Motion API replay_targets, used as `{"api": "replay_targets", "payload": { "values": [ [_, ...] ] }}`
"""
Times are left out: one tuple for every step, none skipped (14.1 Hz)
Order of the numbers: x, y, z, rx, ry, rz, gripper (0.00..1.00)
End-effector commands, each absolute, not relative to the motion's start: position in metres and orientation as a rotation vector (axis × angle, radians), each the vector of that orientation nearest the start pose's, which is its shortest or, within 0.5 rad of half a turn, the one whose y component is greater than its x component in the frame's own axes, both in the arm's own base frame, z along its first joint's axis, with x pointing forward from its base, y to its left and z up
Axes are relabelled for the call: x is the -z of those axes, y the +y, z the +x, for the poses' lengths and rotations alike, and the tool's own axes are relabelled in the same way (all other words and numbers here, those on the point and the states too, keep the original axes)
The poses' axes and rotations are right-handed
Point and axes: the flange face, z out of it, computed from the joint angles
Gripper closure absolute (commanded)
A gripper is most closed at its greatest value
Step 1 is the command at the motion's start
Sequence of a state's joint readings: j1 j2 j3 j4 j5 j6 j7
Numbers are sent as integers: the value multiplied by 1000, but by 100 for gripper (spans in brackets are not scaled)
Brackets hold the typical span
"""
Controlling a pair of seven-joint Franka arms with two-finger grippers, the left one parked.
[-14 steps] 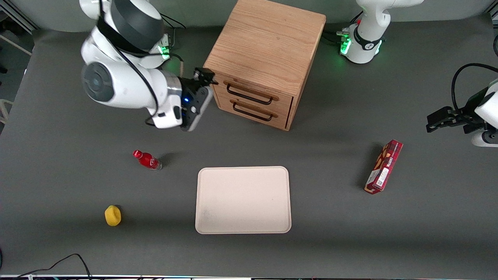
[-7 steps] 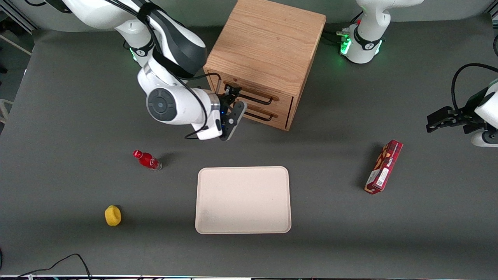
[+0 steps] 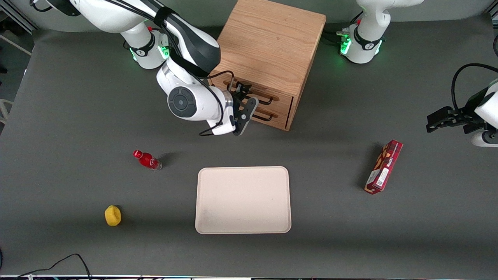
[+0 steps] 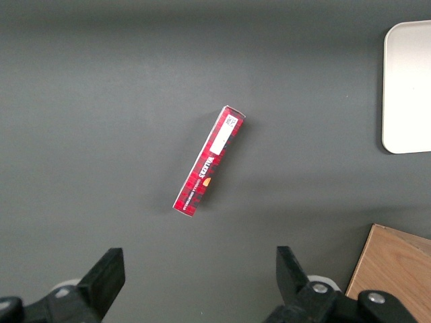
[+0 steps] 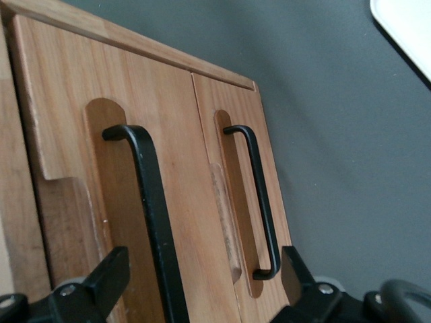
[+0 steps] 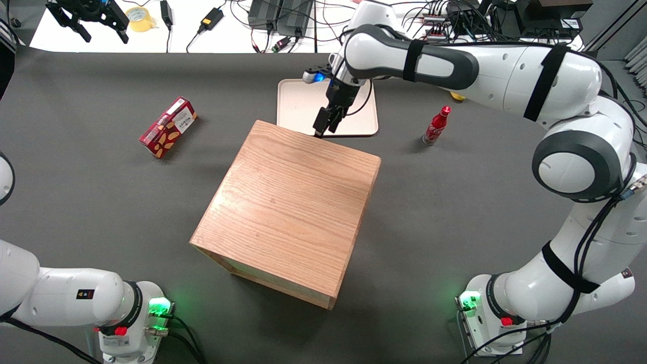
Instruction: Open upper drawer
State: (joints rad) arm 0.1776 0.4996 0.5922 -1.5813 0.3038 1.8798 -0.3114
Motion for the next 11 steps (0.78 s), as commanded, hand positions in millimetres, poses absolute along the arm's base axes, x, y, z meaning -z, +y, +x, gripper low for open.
{"api": "replay_targets", "payload": {
  "values": [
    [-388,441,493,-326,-1150,-2361,0],
    [-387,441,494,-324,-1149,-2362,0],
    [-385,441,495,-325,-1146,-2363,0],
    [-381,441,496,-325,-1149,-2365,0],
    [-375,439,500,-318,-1155,-2377,0],
    [-370,440,502,-307,-1158,-2382,0],
    [-367,441,505,-296,-1150,-2382,0],
    [-363,440,508,-298,-1141,-2383,0],
    [-366,439,512,-285,-1137,-2382,0],
    [-370,439,516,-273,-1130,-2382,0],
    [-374,435,526,-251,-1121,-2386,0]
  ]
}}
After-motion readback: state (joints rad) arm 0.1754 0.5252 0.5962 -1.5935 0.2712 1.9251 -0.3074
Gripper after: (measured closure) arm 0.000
